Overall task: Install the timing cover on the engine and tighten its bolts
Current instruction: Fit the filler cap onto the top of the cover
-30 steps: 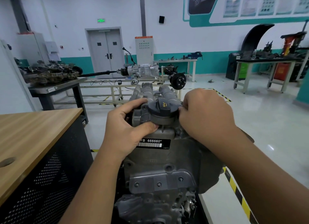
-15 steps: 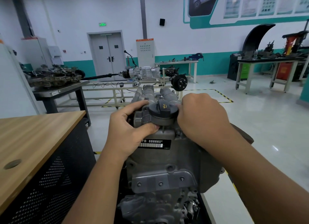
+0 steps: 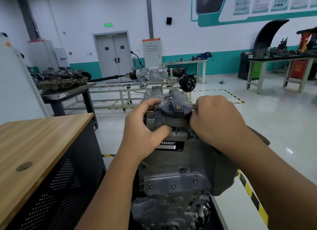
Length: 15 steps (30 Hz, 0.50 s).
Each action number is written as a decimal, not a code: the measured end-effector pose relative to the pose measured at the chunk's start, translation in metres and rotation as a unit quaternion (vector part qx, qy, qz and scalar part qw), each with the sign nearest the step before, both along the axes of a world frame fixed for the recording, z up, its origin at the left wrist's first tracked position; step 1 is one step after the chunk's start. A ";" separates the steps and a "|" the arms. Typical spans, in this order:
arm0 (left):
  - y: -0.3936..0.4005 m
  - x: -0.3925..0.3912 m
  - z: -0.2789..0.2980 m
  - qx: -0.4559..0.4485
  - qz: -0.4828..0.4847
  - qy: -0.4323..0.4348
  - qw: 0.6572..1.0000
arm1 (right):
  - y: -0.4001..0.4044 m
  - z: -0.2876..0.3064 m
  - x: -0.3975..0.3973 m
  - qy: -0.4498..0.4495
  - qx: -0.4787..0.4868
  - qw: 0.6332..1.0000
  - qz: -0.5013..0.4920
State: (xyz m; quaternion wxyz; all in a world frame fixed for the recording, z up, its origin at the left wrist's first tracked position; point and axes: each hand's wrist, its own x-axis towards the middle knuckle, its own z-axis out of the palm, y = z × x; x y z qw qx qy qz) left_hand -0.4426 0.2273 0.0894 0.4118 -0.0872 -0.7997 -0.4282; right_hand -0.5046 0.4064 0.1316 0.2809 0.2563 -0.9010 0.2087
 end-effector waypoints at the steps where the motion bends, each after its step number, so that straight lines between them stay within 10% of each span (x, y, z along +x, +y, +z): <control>1: 0.000 0.000 0.000 -0.002 -0.001 0.003 1.000 | -0.001 0.000 0.002 0.013 0.012 1.000 0.000; 15: -0.002 0.001 -0.005 0.049 -0.007 0.008 0.999 | -0.005 0.008 -0.001 0.030 0.044 0.998 -0.022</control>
